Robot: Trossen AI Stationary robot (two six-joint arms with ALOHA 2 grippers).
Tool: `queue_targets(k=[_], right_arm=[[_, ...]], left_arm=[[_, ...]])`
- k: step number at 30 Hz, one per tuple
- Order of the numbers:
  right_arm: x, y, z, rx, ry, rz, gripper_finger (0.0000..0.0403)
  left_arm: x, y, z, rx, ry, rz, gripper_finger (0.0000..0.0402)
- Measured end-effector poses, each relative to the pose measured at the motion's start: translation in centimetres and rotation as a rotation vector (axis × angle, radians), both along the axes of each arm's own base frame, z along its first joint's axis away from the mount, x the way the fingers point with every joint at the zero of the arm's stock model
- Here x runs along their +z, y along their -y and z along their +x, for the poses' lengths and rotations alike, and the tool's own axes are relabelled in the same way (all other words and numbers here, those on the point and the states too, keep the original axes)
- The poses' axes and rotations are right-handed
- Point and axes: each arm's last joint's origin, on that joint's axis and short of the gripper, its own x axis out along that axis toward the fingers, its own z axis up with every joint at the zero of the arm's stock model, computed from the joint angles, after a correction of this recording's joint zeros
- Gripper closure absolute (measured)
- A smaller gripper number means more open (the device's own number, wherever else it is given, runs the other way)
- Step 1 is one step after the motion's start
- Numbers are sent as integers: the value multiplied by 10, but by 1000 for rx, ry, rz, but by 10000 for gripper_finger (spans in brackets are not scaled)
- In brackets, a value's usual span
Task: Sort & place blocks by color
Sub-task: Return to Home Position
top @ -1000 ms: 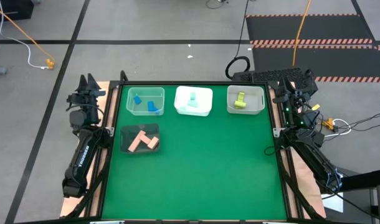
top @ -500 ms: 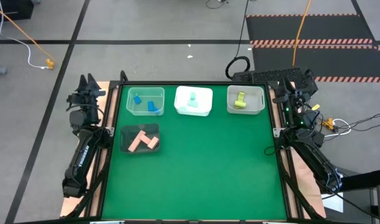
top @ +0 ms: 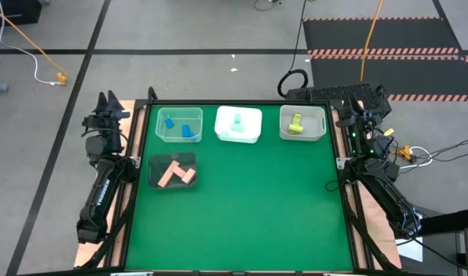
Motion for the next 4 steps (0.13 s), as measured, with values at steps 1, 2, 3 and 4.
queue_targets(k=[1,2,3,4], right_arm=[[0,0,0,0,0,0,195],[0,0,0,0,0,0,195],[0,0,0,0,0,0,195],[0,0,0,0,0,0,195]], left_arm=[[0,0,0,1,-2,0,131],[0,0,0,1,-2,0,131],[0,0,0,1,-2,0,131],[0,0,0,-1,0,0,131]])
